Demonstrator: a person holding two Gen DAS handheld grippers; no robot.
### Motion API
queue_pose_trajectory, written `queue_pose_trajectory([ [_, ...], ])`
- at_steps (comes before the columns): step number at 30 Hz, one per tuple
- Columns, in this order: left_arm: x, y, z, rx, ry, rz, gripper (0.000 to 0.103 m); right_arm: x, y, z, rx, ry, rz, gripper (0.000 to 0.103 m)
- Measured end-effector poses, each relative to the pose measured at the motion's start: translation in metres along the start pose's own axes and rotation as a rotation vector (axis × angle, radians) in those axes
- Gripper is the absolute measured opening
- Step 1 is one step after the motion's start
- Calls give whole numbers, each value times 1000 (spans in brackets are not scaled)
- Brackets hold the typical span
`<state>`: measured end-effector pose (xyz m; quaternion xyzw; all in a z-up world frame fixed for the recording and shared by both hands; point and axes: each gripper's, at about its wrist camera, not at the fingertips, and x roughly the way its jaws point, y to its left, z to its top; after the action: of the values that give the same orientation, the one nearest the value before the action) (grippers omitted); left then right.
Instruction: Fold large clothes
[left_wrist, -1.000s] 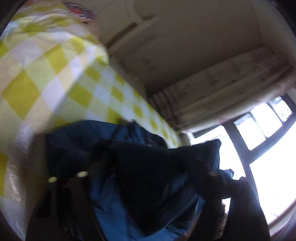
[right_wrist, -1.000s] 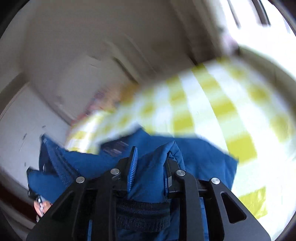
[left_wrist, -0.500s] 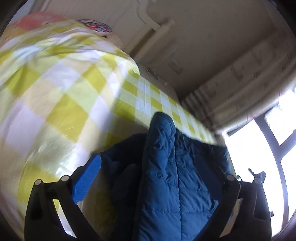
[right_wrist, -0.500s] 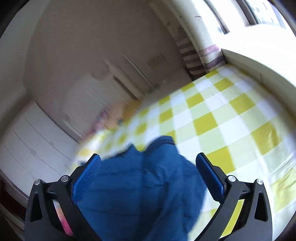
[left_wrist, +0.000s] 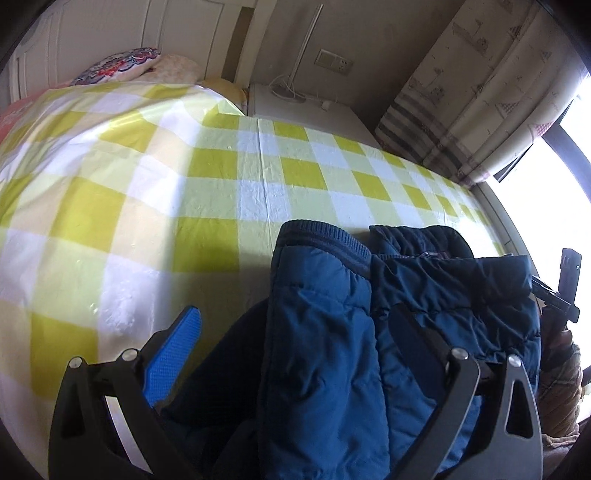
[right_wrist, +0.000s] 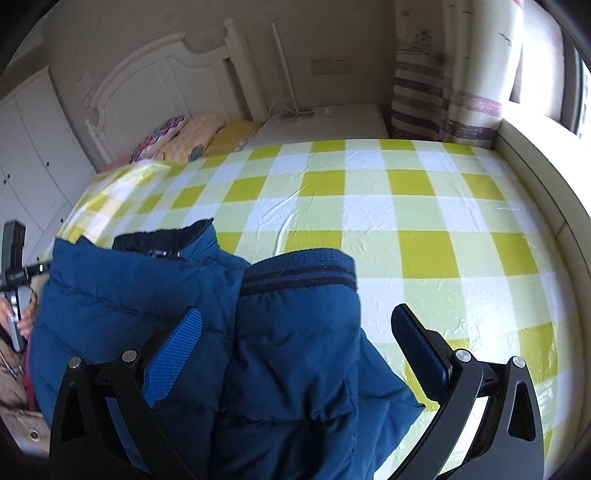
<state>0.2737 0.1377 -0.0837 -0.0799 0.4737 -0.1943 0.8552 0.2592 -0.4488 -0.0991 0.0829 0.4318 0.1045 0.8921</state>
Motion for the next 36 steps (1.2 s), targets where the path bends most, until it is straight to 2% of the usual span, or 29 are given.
queue_pose_trajectory([
  [4,19,-4,10,9,28,-36,100,13,4,-5,-50,18,-43,98],
  [8,30,-23,16,61,37,-66,100,11,3,-6,-43,7,-37,91],
  [11,35,-41,17,126,38,-29,98,10,3,-5,-51,-1,-40,81],
  [12,36,-47,15,151,29,1,82,9,4,-6,-56,-6,-33,68],
  [13,35,-52,12,183,18,46,42,6,7,-7,-74,-20,-32,59],
  [14,32,-56,8,199,2,77,21,1,12,-9,-103,-46,-70,45],
  [15,20,-57,2,200,-42,62,13,-5,16,-11,-131,-67,-91,33],
  [18,-37,-61,-22,230,-213,28,11,-50,39,-24,-200,-190,-112,20],
  [20,-92,-59,-48,221,-326,-39,11,-95,56,-38,-239,-273,-98,18],
  [21,-113,-58,-57,223,-359,-43,11,-110,61,-43,-257,-302,-101,18],
  [22,-132,-54,-64,216,-381,-35,12,-124,67,-46,-276,-331,-113,18],
  [24,-147,-41,-61,166,-366,-53,12,-146,68,-38,-269,-368,-117,18],
  [25,-153,-30,-54,117,-359,-98,12,-151,67,-31,-251,-379,-95,18],
  [26,-155,-26,-49,95,-362,-111,12,-154,69,-23,-238,-389,-81,18],
  [31,-150,-29,-16,76,-426,-24,13,-151,85,17,-192,-443,-117,18],
  [33,-129,-23,-3,59,-397,-13,15,-122,76,33,-135,-386,-135,18],
  [36,-67,-5,7,-19,-261,-15,15,-53,48,34,-20,-209,-148,18],
])
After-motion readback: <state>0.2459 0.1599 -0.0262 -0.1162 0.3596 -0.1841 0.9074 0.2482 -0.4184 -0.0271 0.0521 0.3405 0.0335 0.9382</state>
